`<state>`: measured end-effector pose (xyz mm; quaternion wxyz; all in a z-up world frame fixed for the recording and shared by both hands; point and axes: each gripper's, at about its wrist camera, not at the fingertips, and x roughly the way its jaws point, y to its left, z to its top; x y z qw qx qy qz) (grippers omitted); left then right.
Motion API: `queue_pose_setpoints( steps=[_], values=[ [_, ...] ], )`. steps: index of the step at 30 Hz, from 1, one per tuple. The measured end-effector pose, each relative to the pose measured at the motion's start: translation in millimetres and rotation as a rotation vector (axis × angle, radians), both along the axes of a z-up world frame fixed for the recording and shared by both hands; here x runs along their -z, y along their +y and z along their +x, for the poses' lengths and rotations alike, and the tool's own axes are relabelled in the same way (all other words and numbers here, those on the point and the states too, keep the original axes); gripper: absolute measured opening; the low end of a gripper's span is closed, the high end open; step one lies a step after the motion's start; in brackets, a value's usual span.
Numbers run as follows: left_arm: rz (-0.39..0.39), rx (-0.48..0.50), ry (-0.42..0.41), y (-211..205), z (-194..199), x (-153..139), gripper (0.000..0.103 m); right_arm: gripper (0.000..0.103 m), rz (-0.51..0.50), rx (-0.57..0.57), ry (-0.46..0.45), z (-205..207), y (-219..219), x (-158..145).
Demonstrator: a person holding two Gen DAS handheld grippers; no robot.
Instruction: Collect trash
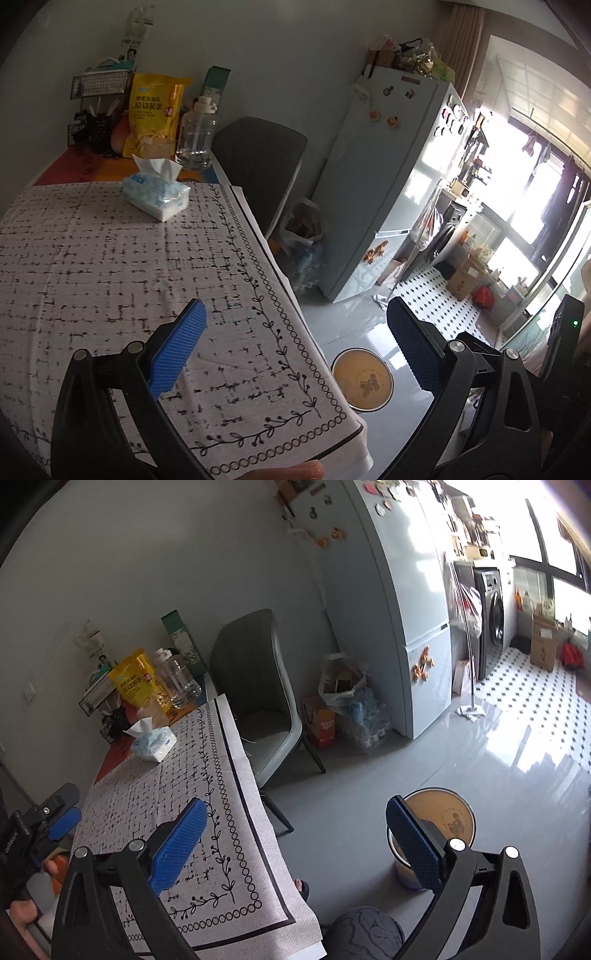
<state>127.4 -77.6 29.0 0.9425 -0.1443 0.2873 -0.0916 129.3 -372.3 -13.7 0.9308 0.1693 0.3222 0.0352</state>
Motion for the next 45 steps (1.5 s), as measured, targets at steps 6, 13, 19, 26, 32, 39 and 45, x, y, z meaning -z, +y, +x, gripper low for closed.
queue_pose_setpoints(
  steps=[6,13,19,26,32,39,45],
  values=[
    [0.032,-0.007,-0.043,12.4,-28.4,-12.6,0.097,0.095,-0.040,-0.046,-0.033,-23.8,19.8,-11.3],
    [0.041,-0.035,-0.070,29.7,-52.0,-27.4,0.097,0.095,-0.068,-0.079,-0.083,-49.5,33.6,-30.3],
    [0.056,-0.025,-0.083,31.2,-66.3,-31.2,0.097,0.095,-0.093,-0.111,-0.103,-63.1,46.9,-36.0],
    [0.063,-0.036,-0.085,31.3,-71.3,-29.7,0.097,0.095,-0.089,-0.126,-0.109,-61.9,49.4,-36.0],
    [0.057,-0.026,-0.091,28.6,-70.6,-28.5,0.097,0.095,-0.078,-0.139,-0.104,-59.6,48.8,-29.2],
    [0.052,-0.027,-0.073,25.7,-66.4,-23.7,0.097,0.095,-0.067,-0.149,-0.086,-55.1,48.6,-22.8],
    [0.049,-0.035,-0.073,27.8,-67.7,-22.6,0.097,0.095,-0.067,-0.153,-0.088,-55.9,51.0,-21.3]
  ],
)
